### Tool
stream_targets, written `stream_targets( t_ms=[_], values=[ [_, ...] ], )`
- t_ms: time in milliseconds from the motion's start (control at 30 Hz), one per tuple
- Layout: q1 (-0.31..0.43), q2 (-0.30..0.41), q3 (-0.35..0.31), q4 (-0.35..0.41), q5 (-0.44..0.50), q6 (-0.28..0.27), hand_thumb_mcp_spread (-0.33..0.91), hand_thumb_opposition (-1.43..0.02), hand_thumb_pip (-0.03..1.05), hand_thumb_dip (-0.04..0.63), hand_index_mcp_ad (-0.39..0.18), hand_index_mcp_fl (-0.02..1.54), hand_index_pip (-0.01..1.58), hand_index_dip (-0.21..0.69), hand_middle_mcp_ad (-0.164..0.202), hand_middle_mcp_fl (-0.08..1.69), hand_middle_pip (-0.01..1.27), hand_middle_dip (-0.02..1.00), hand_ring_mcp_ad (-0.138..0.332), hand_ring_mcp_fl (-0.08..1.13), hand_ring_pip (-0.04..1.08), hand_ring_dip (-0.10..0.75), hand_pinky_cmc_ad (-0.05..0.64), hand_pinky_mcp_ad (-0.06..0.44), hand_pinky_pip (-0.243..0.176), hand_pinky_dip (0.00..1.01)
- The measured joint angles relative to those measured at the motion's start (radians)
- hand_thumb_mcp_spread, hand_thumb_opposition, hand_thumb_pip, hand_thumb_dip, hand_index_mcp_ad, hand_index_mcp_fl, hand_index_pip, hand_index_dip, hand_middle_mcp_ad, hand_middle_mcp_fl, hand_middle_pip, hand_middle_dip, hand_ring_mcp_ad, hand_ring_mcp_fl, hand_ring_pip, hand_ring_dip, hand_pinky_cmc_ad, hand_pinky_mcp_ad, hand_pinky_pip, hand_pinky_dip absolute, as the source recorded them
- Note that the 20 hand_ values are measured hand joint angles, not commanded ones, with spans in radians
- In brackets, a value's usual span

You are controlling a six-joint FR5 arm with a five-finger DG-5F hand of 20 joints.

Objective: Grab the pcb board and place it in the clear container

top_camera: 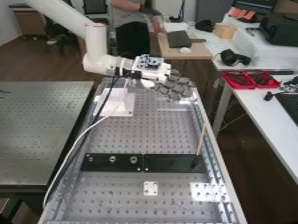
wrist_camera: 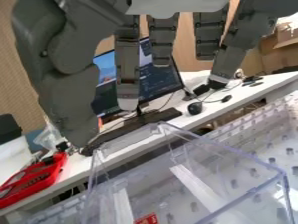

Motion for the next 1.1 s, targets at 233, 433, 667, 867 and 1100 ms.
stream_targets(
  t_ms=[233,433,667,867,1100],
  values=[
    [0.0,0.09,-0.056,0.03,0.011,-0.051,0.39,-0.79,0.6,0.222,-0.072,0.02,1.18,0.089,0.068,0.0,0.13,0.11,0.248,0.01,0.08,0.012,0.316,0.197,-0.091,0.68],
    [0.001,0.211,-0.148,0.072,0.024,-0.109,0.37,-0.79,0.6,0.227,-0.07,0.02,1.06,0.061,0.07,0.0,0.13,0.11,0.244,0.01,0.08,0.012,0.316,0.197,-0.094,0.72],
    [0.01,0.358,-0.258,0.1,0.106,-0.181,0.35,-0.78,0.58,0.204,-0.075,0.08,0.58,0.061,0.065,0.0,0.14,0.12,0.244,0.01,0.08,0.012,0.316,0.197,-0.096,0.72],
    [0.011,0.453,-0.326,0.097,0.158,-0.21,0.35,-0.77,0.58,0.188,-0.072,0.14,0.31,0.105,0.07,0.02,0.14,0.12,0.248,0.01,0.08,0.012,0.316,0.197,-0.103,0.71],
    [-0.009,0.506,-0.345,0.061,0.158,-0.25,0.35,-0.76,0.58,0.188,-0.072,0.19,0.19,0.122,0.068,0.02,0.13,0.12,0.244,0.01,0.08,0.014,0.316,0.197,-0.101,0.7]
  ],
)
